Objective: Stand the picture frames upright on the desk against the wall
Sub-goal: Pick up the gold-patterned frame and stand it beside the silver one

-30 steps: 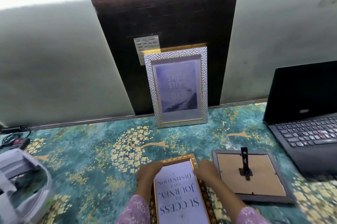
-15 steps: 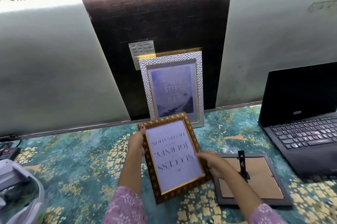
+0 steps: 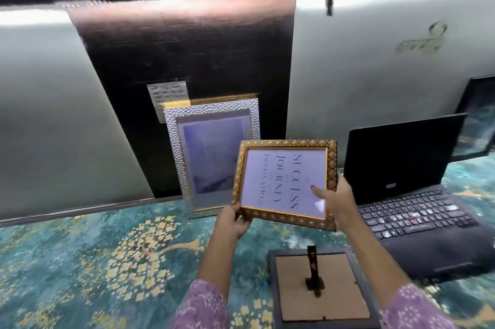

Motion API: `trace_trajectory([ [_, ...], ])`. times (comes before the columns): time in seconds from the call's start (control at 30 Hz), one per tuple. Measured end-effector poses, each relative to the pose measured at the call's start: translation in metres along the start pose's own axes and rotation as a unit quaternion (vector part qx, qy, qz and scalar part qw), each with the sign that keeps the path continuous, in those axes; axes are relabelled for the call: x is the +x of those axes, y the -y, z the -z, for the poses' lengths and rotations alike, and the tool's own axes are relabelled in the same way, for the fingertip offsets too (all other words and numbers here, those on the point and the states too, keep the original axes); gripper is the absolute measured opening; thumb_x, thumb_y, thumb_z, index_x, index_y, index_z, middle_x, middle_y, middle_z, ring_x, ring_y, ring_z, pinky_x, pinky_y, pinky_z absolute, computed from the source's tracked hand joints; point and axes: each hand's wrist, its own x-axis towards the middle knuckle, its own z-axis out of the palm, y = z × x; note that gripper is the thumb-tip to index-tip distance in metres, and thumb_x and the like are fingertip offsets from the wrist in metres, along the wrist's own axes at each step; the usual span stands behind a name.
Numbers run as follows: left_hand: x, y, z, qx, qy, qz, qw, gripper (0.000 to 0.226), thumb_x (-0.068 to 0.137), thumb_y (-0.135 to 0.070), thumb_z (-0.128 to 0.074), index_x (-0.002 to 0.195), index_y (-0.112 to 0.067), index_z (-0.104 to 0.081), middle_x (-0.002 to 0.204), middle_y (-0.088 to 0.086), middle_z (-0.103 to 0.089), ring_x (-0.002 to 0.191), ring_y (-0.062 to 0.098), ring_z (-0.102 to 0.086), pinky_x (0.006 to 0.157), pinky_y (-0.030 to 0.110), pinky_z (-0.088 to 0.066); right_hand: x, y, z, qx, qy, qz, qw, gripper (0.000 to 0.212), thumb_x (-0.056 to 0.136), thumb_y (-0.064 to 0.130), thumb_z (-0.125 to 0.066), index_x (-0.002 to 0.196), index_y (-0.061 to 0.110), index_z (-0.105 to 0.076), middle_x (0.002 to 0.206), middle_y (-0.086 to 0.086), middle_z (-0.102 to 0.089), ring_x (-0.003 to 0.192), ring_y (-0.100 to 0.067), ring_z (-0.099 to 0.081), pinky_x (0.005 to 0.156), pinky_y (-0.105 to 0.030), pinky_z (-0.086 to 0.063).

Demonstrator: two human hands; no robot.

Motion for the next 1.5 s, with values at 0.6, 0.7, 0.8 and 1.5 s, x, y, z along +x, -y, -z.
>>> trace_trajectory([
  [0.6,0.043,0.005,-0.145,0.268,0.004,-0.39,0.881,0.019,0.085,-0.005,-0.058,0.076,-0.022,-0.058,0.085,0.007,-0.065,0.086,0.026,-0.06,0.081,0.047,-0.053,0.168,0.094,0.014,-0.481,0.082,0.405,0.773,0.035,0.072,0.01,-0.058,0.106,0.017,-0.062,0.106,-0.008,-0.069,0.102,-0.029,-0.061,0.091,-0.043,-0.045],
  [0.7,0.059,0.008,-0.158,0.233,-0.026,-0.356,0.905,0.02,0.086,-0.007,-0.057,0.076,-0.024,-0.055,0.094,0.012,-0.064,0.092,0.031,-0.061,0.085,0.05,-0.053,0.186,0.074,0.017,-0.494,0.038,0.335,0.802,0.061,0.076,0.015,-0.059,0.133,0.022,-0.038,0.14,-0.009,-0.042,0.134,-0.026,-0.033,0.108,-0.061,-0.02],
  [0.8,0.072,0.014,-0.163,0.248,-0.015,-0.323,0.913,0.013,0.087,-0.013,-0.057,0.08,-0.023,-0.055,0.102,0.017,-0.063,0.097,0.036,-0.062,0.088,0.057,-0.052,0.193,0.06,0.027,-0.364,0.043,0.209,0.907,0.081,0.08,0.014,-0.061,0.144,0.019,-0.011,0.152,-0.019,-0.015,0.141,-0.032,-0.016,0.113,-0.046,-0.021],
  [1.5,0.111,0.019,-0.185,0.376,-0.084,-0.144,0.912,0.074,0.09,-0.038,-0.044,0.145,-0.018,0.002,0.153,0.018,-0.019,0.134,0.039,-0.032,0.112,0.051,-0.03,0.212,0.034,0.015,-0.353,0.18,-0.055,0.916,0.074,0.087,-0.002,-0.035,0.143,0.008,0.011,0.154,-0.017,0.012,0.13,-0.034,-0.035,0.075,-0.029,-0.038],
])
